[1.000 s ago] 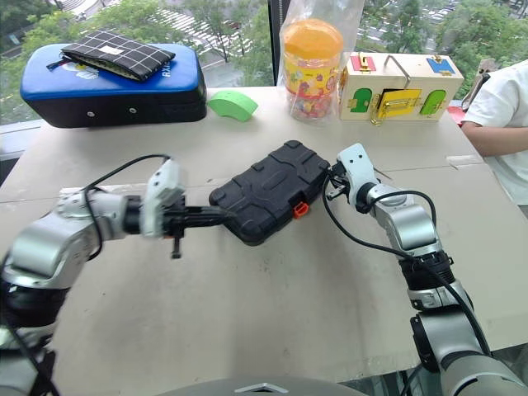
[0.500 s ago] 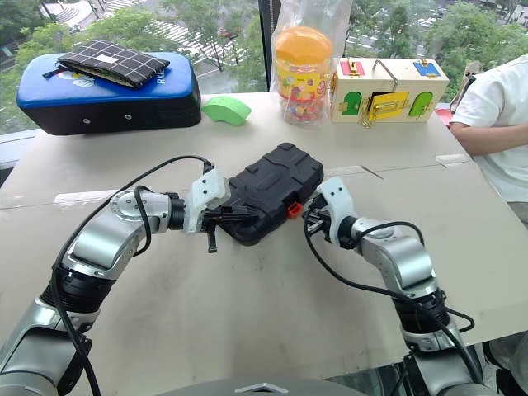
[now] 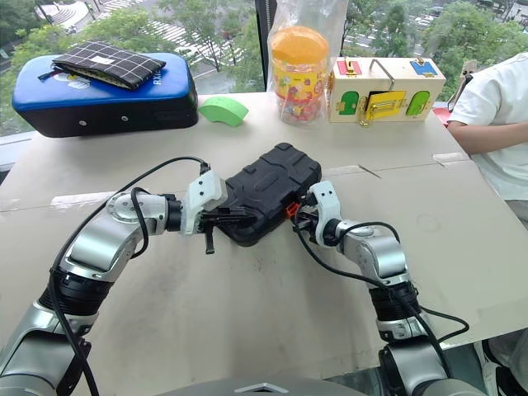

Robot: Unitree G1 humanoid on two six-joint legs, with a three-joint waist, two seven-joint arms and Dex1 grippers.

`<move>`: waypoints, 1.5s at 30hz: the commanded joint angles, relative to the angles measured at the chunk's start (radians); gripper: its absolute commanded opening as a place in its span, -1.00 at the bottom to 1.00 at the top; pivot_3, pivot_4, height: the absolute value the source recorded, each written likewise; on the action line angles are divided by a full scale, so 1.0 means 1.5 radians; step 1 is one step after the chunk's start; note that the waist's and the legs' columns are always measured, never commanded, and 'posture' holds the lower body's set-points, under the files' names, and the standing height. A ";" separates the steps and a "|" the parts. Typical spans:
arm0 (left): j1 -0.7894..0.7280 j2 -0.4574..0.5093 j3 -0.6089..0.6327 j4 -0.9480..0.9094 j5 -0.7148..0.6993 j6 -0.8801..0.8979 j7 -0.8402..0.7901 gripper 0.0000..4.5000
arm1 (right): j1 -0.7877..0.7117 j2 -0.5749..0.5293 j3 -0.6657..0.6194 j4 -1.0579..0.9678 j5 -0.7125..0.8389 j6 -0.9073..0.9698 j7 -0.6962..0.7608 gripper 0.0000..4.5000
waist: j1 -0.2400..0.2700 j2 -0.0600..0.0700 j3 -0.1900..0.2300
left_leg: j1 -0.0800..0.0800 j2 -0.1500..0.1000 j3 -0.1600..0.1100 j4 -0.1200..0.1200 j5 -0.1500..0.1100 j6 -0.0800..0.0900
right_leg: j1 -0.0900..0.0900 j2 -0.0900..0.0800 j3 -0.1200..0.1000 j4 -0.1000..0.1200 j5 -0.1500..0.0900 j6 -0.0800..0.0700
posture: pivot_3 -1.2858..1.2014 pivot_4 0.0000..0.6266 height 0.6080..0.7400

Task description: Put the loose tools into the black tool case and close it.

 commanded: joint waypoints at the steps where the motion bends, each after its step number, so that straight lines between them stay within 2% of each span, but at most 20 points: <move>1: 0.030 0.005 -0.039 0.036 0.040 0.025 0.001 -0.96 | -0.024 0.025 -0.038 -0.019 0.027 -0.051 0.002 -1.00 | 0.000 0.000 0.000 | 0.000 0.000 0.000 0.000 0.000 0.000 | 0.000 0.000 0.001 0.000 0.000 0.000 | 0.03 -0.52 1.00; 8: 0.043 0.002 -0.042 0.044 0.046 0.017 0.001 -0.96 | -0.042 0.043 -0.101 -0.142 0.124 0.027 0.002 -1.00 | -0.001 0.001 0.001 | 0.001 0.000 0.000 0.000 0.000 0.000 | 0.000 0.000 0.003 0.000 0.000 -0.001 | 0.03 -0.52 1.00; 12: 0.053 -0.001 -0.047 0.046 0.051 0.011 0.002 -0.96 | -0.072 0.058 -0.093 -0.179 0.153 0.067 -0.008 -1.00 | -0.003 0.004 -0.001 | 0.002 0.000 0.000 -0.002 0.000 0.000 | -0.001 0.000 0.004 0.000 0.000 -0.001 | 0.03 -0.52 1.00; 17: 0.064 -0.005 -0.047 0.037 0.053 0.010 0.007 -0.96 | -0.071 0.049 -0.060 -0.177 0.140 0.060 -0.018 -1.00 | 0.002 0.002 -0.005 | 0.002 0.000 -0.001 -0.003 0.000 0.000 | -0.001 -0.001 0.004 -0.001 -0.002 -0.003 | 0.03 -0.52 1.00; 19: 0.069 -0.005 -0.045 0.034 0.051 0.010 0.009 -0.96 | -0.067 0.036 -0.068 -0.186 0.141 0.060 -0.025 -1.00 | 0.000 0.002 -0.005 | 0.001 -0.001 -0.001 -0.003 0.000 0.000 | -0.001 -0.005 0.004 -0.001 -0.002 -0.003 | 0.03 -0.52 1.00; 24: 0.082 -0.003 -0.045 0.032 0.052 0.007 0.014 -0.96 | -0.048 -0.026 -0.080 -0.214 0.127 0.091 -0.056 -1.00 | 0.000 0.003 -0.006 | 0.002 -0.001 -0.001 -0.004 0.000 0.000 | -0.001 -0.006 0.004 -0.001 -0.002 -0.003 | 0.03 -0.52 1.00; 28: 0.084 -0.004 -0.044 0.029 0.047 0.009 0.011 -0.96 | -0.027 -0.072 -0.054 -0.200 0.093 0.119 -0.080 -1.00 | 0.000 0.005 -0.006 | 0.001 -0.001 -0.001 -0.005 0.000 0.000 | -0.001 -0.007 0.004 -0.002 -0.002 -0.004 | 0.03 -0.52 1.00; 31: 0.082 -0.004 -0.046 0.034 0.046 0.008 0.005 -0.96 | -0.018 -0.098 0.002 -0.162 0.047 0.119 -0.090 -1.00 | 0.000 0.005 -0.007 | 0.001 -0.001 -0.001 -0.005 0.000 0.000 | -0.001 -0.008 0.005 -0.002 -0.002 -0.004 | 0.03 -0.52 1.00; 36: 0.075 0.000 -0.044 0.037 0.047 0.009 -0.003 -0.96 | -0.019 -0.055 0.008 -0.134 0.051 0.109 -0.089 -1.00 | 0.000 0.005 -0.006 | 0.001 -0.001 -0.001 -0.005 0.000 0.000 | -0.002 -0.008 0.005 -0.002 -0.002 -0.004 | 0.03 -0.52 1.00; 45: 0.079 0.001 -0.044 0.030 0.047 0.016 -0.001 -0.96 | -0.042 -0.034 -0.004 -0.137 0.057 0.111 -0.083 -1.00 | -0.001 0.005 -0.007 | -0.001 -0.001 -0.001 -0.006 -0.001 -0.002 | -0.003 -0.009 0.005 -0.003 -0.002 -0.004 | 0.03 -0.52 1.00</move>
